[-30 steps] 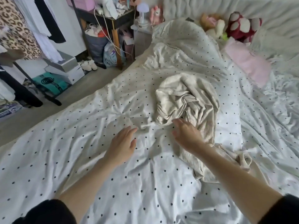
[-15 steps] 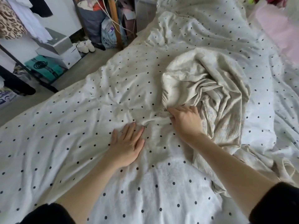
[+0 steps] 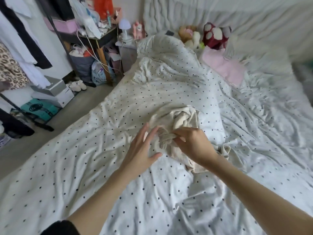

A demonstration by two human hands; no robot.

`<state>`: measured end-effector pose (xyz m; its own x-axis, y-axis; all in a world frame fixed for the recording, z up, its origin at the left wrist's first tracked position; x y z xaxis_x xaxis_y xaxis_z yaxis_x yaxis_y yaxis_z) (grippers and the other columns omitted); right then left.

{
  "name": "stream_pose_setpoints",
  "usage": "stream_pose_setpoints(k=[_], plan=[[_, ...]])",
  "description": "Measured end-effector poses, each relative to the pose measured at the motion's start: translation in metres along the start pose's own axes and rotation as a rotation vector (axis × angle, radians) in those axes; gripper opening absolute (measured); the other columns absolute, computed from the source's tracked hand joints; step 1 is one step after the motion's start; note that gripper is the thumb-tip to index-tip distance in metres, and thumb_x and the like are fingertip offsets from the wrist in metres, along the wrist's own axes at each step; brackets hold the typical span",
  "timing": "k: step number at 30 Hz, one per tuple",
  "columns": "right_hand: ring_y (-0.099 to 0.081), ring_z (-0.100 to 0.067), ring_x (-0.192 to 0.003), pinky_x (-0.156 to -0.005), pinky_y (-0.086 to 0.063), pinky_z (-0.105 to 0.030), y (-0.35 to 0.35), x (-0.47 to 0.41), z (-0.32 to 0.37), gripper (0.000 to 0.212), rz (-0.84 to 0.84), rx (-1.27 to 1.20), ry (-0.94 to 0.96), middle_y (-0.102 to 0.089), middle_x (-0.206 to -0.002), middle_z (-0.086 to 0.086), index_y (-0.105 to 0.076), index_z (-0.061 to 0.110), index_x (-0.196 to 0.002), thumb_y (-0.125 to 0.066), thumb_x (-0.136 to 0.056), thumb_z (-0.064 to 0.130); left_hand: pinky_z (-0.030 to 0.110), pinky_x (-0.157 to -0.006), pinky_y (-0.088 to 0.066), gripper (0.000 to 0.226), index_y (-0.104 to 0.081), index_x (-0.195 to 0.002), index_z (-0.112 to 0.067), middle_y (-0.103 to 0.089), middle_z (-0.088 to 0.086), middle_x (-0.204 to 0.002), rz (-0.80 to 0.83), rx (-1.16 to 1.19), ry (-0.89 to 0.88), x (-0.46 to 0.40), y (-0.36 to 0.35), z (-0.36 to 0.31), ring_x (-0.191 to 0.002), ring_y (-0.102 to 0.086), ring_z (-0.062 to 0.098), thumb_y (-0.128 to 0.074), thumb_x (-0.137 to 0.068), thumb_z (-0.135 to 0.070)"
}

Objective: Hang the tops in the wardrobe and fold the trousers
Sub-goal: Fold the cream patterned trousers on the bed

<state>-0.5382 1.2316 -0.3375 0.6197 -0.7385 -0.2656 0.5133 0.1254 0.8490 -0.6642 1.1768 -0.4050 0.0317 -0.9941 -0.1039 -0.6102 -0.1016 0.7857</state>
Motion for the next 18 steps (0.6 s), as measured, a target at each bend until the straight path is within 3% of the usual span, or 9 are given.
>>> stream_pose_setpoints(k=[2, 3, 5, 7, 12, 13, 15, 18], plan=[[-0.064, -0.026, -0.066, -0.06, -0.051, -0.037, 0.04, 0.009, 0.02, 0.021, -0.004, -0.091, -0.046, -0.071, -0.074, -0.004, -0.074, 0.016, -0.086, -0.056, -0.076, 0.018, 0.022, -0.104, -0.031, 0.062, -0.041, -0.138, -0.033, -0.041, -0.003, -0.14, -0.091, 0.144, -0.059, -0.001, 0.023, -0.044, -0.132, -0.033, 0.007, -0.068, -0.084, -0.021], [-0.064, -0.027, -0.069, -0.064, -0.05, -0.038, 0.054, 0.011, 0.028, 0.024, -0.016, -0.122, -0.044, -0.072, -0.077, -0.006, -0.074, 0.014, -0.087, -0.054, -0.075, 0.02, 0.015, -0.09, -0.04, 0.044, -0.056, -0.124, -0.025, -0.057, -0.005, -0.117, -0.124, 0.216, -0.055, -0.001, 0.032, -0.057, -0.115, -0.051, 0.01, -0.067, -0.083, -0.016], [-0.064, -0.026, -0.072, -0.068, -0.048, -0.036, 0.095, 0.023, 0.043, 0.022, -0.077, -0.138, -0.053, -0.072, -0.08, -0.006, -0.074, 0.011, -0.087, -0.056, -0.075, 0.017, 0.012, -0.062, -0.038, 0.018, -0.063, -0.101, -0.013, -0.056, -0.012, -0.075, -0.092, 0.272, -0.011, 0.003, 0.049, -0.086, -0.072, -0.058, 0.001, -0.064, -0.084, -0.006], [-0.065, -0.024, -0.073, -0.07, -0.049, -0.035, 0.134, 0.039, 0.048, 0.019, -0.14, -0.099, -0.094, -0.073, -0.08, -0.004, -0.075, 0.012, -0.087, -0.06, -0.078, 0.005, 0.018, -0.055, -0.034, 0.013, -0.063, -0.092, -0.013, -0.05, -0.014, -0.062, -0.051, 0.244, -0.036, 0.009, 0.067, -0.116, -0.055, -0.05, -0.006, -0.062, -0.085, -0.001], [-0.066, -0.03, -0.073, -0.068, -0.053, -0.045, 0.217, 0.078, 0.047, 0.024, -0.238, -0.058, -0.233, -0.073, -0.082, -0.009, -0.075, 0.009, -0.094, -0.058, -0.082, -0.002, 0.021, -0.061, -0.038, 0.016, -0.061, -0.089, -0.032, -0.063, -0.006, -0.077, 0.078, 0.173, -0.082, 0.017, 0.118, -0.181, -0.066, -0.056, 0.005, -0.065, -0.088, -0.017], [-0.067, -0.03, -0.074, -0.069, -0.053, -0.045, 0.236, 0.087, 0.049, 0.024, -0.271, -0.07, -0.246, -0.073, -0.083, -0.01, -0.075, 0.008, -0.094, -0.058, -0.082, -0.002, 0.021, -0.066, -0.039, 0.011, -0.063, -0.095, -0.03, -0.065, -0.007, -0.087, 0.093, 0.139, -0.095, 0.021, 0.13, -0.199, -0.074, -0.058, 0.007, -0.064, -0.088, -0.021], [-0.067, -0.031, -0.078, -0.071, -0.053, -0.044, 0.261, 0.097, 0.045, 0.022, -0.285, -0.079, -0.303, -0.073, -0.085, -0.013, -0.074, 0.005, -0.094, -0.058, -0.082, -0.002, 0.018, -0.079, -0.038, 0.024, -0.063, -0.112, -0.02, -0.059, -0.011, -0.105, 0.12, 0.078, -0.076, 0.025, 0.147, -0.222, -0.095, -0.056, 0.005, -0.062, -0.089, -0.027], [-0.066, -0.029, -0.09, -0.078, -0.052, -0.039, 0.284, 0.115, 0.043, 0.021, -0.192, -0.054, -0.365, -0.071, -0.097, -0.013, -0.071, 0.006, -0.103, -0.06, -0.085, 0.003, 0.023, -0.082, -0.037, 0.03, -0.064, -0.114, -0.017, -0.063, 0.0, -0.117, 0.176, 0.034, -0.073, 0.029, 0.161, -0.261, -0.108, -0.058, 0.016, -0.061, -0.088, -0.033]])
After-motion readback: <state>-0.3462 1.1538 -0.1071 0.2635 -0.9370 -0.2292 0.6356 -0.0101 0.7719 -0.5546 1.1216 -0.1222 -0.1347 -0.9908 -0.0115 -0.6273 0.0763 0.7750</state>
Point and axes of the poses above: each hand's wrist, its own x-axis away from the middle knuckle, its own y-axis out of the back of the hand, z = x × y, the point moved 7 cm from there along -x, towards the middle knuckle
